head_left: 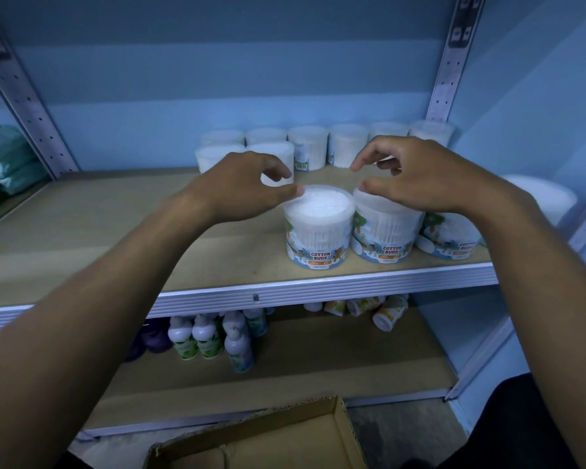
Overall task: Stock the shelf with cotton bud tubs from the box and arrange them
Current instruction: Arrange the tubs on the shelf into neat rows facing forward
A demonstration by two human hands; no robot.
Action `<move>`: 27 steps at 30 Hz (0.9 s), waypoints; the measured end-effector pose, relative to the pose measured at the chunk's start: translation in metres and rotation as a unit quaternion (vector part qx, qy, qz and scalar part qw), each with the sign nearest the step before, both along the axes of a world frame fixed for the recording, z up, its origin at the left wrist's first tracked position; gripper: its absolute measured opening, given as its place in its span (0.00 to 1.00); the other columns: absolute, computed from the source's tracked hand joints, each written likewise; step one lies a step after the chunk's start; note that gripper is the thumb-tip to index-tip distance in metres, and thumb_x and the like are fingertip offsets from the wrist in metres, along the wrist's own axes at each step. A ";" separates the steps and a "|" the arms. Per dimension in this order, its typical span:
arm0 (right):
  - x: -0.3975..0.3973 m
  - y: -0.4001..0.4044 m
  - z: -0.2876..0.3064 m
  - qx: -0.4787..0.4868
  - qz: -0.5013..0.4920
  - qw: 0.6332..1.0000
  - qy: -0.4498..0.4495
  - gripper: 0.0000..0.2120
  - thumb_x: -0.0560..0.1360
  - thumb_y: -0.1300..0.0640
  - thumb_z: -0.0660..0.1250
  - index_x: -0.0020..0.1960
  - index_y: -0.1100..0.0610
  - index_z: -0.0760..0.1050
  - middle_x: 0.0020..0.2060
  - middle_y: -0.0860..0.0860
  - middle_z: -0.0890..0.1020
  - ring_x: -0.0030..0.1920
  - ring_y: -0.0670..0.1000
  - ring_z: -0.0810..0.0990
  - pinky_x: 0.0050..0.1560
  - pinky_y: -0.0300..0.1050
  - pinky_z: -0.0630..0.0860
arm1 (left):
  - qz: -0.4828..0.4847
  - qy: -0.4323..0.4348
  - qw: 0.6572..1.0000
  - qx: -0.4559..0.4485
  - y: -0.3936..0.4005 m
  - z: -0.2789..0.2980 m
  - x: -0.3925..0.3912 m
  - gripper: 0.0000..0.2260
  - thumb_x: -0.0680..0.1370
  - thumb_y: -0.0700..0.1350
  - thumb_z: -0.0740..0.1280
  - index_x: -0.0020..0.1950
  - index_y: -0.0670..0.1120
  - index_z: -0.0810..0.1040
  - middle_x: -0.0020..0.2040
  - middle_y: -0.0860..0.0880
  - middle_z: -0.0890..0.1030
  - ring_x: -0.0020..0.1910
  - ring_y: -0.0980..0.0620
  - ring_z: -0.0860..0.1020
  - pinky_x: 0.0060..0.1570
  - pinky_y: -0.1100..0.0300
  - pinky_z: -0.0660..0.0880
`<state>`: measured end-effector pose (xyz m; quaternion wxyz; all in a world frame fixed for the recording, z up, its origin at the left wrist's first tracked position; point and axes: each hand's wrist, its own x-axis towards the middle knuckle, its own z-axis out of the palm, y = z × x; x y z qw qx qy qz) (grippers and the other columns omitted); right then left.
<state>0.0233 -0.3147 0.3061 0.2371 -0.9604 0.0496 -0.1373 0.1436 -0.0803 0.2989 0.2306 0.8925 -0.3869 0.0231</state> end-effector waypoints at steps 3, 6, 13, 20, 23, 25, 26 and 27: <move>0.016 0.008 -0.002 -0.024 -0.016 0.999 -0.013 0.13 0.71 0.42 0.68 0.55 0.40 0.77 0.60 0.44 0.79 0.62 0.46 0.76 0.65 0.50 0.73 | 0.031 -0.004 0.999 -0.006 0.015 -0.002 0.015 0.18 0.75 0.59 0.69 0.62 0.54 0.80 0.61 0.57 0.80 0.49 0.57 0.76 0.53 0.65 0.67; 0.037 0.020 -0.006 -0.044 -0.006 0.999 -0.013 0.13 0.72 0.43 0.67 0.56 0.42 0.77 0.59 0.47 0.79 0.62 0.48 0.76 0.64 0.49 0.73 | 0.068 -0.011 0.998 -0.011 0.029 -0.004 0.032 0.18 0.75 0.58 0.71 0.63 0.54 0.79 0.63 0.55 0.78 0.54 0.55 0.76 0.55 0.64 0.67; 0.095 0.047 -0.003 -0.094 -0.011 0.994 0.054 0.24 0.75 0.38 0.66 0.69 0.42 0.68 0.66 0.51 0.71 0.62 0.53 0.73 0.60 0.48 0.70 | 0.157 -0.010 0.988 -0.008 0.045 -0.024 0.071 0.28 0.74 0.56 0.71 0.73 0.52 0.70 0.72 0.48 0.67 0.70 0.44 0.67 0.64 0.54 0.67; 0.152 0.064 0.007 -0.139 -0.021 0.987 0.083 0.31 0.74 0.38 0.66 0.73 0.43 0.62 0.68 0.52 0.66 0.61 0.55 0.72 0.60 0.51 0.71 | 0.168 -0.021 0.986 0.004 0.037 -0.023 0.108 0.33 0.74 0.54 0.71 0.77 0.51 0.63 0.76 0.48 0.61 0.72 0.42 0.64 0.66 0.50 0.66; 0.173 0.068 0.007 -0.158 -0.020 0.982 0.101 0.33 0.74 0.38 0.66 0.75 0.44 0.60 0.71 0.53 0.64 0.65 0.58 0.73 0.62 0.54 0.73 | 0.147 -0.024 0.989 0.006 0.032 -0.021 0.123 0.34 0.73 0.55 0.72 0.76 0.50 0.64 0.75 0.47 0.63 0.72 0.42 0.65 0.67 0.49 0.67; 0.185 0.070 0.007 -0.168 -0.018 0.979 0.110 0.34 0.74 0.37 0.66 0.76 0.44 0.59 0.72 0.54 0.64 0.66 0.59 0.73 0.64 0.56 0.72 | 0.135 -0.021 0.991 0.010 0.028 -0.022 0.130 0.34 0.73 0.55 0.72 0.76 0.50 0.65 0.75 0.46 0.64 0.73 0.42 0.65 0.68 0.49 0.67; 0.190 0.071 0.007 -0.172 -0.014 0.978 0.114 0.34 0.74 0.37 0.66 0.76 0.43 0.59 0.72 0.54 0.64 0.67 0.60 0.72 0.65 0.56 0.72 | 0.129 -0.018 0.991 0.011 0.026 -0.023 0.133 0.34 0.72 0.56 0.72 0.76 0.50 0.66 0.75 0.46 0.65 0.73 0.43 0.65 0.68 0.49 0.67; 0.195 0.072 0.007 -0.176 -0.009 0.977 0.120 0.34 0.74 0.37 0.66 0.76 0.43 0.59 0.73 0.54 0.65 0.68 0.60 0.71 0.66 0.56 0.71 | 0.126 -0.015 0.992 0.009 0.023 -0.024 0.135 0.34 0.72 0.56 0.72 0.75 0.50 0.67 0.75 0.46 0.65 0.73 0.43 0.65 0.69 0.49 0.67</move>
